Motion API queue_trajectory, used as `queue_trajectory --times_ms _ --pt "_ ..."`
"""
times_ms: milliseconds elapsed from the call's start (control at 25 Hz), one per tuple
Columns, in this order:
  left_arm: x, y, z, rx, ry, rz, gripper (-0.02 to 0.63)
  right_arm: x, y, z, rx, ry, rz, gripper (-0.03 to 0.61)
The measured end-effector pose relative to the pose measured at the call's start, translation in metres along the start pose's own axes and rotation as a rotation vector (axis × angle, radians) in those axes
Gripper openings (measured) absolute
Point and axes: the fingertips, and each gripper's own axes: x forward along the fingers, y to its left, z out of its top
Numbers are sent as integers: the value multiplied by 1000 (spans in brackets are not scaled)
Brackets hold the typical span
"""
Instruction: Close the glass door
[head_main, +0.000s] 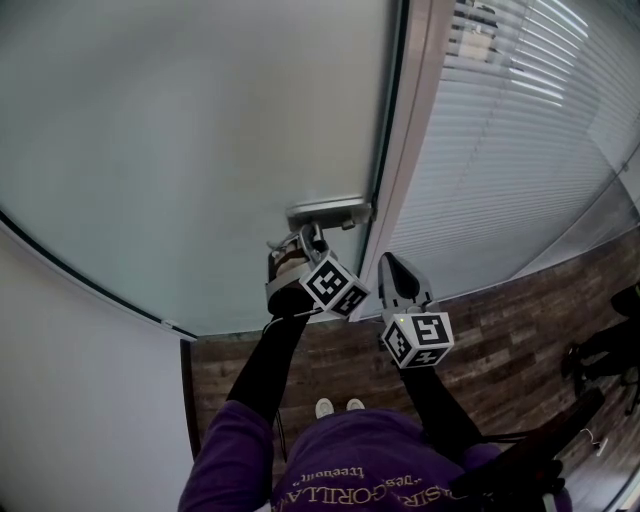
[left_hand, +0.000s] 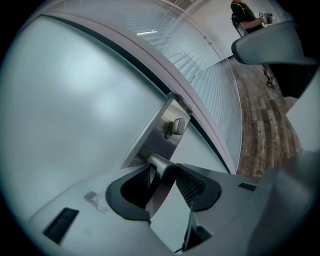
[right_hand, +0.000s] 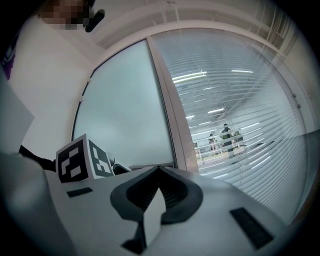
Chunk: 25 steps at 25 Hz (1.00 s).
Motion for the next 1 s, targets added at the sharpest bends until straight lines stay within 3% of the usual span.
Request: queue_trajectory --times_ms 200,520,1000 --pt "-8 7 13 57 -79 51 160 -1 -1 1 7 0 2 -3" --pt "-4 -4 0 181 -67 94 160 -5 -5 1 14 -1 -5 -3" --pt "-33 4 -10 201 -124 151 160 -5 1 0 12 1 2 -3"
